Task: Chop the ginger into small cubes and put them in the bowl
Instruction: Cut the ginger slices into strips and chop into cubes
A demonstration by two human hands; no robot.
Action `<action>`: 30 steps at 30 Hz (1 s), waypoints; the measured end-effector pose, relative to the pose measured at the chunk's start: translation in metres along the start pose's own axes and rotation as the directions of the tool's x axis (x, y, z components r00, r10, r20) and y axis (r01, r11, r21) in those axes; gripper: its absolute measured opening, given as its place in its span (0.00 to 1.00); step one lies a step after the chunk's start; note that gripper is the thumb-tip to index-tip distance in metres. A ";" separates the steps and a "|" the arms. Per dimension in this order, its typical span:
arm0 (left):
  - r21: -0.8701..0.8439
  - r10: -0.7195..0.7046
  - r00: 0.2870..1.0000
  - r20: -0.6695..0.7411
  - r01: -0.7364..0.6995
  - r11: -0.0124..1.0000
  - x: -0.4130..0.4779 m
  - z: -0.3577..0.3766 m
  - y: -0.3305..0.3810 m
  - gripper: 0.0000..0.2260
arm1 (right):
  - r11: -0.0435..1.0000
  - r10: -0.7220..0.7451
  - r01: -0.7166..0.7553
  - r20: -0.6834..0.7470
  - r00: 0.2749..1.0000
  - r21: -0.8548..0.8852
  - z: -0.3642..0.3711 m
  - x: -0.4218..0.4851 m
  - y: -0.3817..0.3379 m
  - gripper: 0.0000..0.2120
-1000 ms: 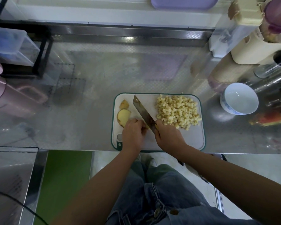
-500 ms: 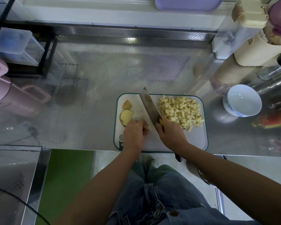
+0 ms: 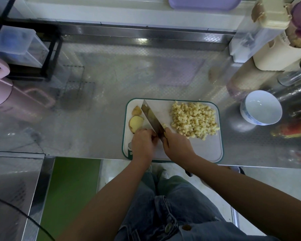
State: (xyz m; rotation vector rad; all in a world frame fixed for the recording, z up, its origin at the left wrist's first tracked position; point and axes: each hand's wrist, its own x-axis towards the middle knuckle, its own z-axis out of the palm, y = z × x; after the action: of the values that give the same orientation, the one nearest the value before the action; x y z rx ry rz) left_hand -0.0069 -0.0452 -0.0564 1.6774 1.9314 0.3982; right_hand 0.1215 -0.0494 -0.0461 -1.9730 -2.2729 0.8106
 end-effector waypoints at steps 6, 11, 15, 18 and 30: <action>0.069 -0.025 0.999 0.034 0.022 0.997 0.001 -0.002 0.003 0.09 | 0.999 0.013 -0.013 -0.014 1.000 -0.033 0.005 0.006 -0.001 0.18; 0.047 -0.030 0.999 0.035 0.028 0.998 0.002 -0.002 0.003 0.08 | 0.997 0.025 -0.021 -0.056 0.998 0.076 -0.002 0.004 0.006 0.12; 0.024 -0.022 0.999 0.029 0.021 0.999 0.002 -0.002 0.002 0.07 | 0.994 0.077 -0.069 -0.093 0.993 0.090 -0.012 0.006 0.019 0.11; 0.039 -0.010 0.999 0.040 0.008 0.999 0.001 -0.003 0.001 0.07 | 0.986 0.091 -0.075 -0.102 0.991 0.149 -0.016 0.005 0.022 0.11; 0.139 -0.077 0.997 -0.023 0.079 0.987 -0.009 -0.011 -0.009 0.06 | 0.976 0.026 -0.024 -0.005 1.000 0.216 0.002 -0.028 0.008 0.10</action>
State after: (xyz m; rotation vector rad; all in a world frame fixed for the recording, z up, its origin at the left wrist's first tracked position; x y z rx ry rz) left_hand -0.0201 -0.0543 -0.0501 1.6826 2.0729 0.2540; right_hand 0.1342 -0.0760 -0.0422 -1.9077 -2.0581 1.0025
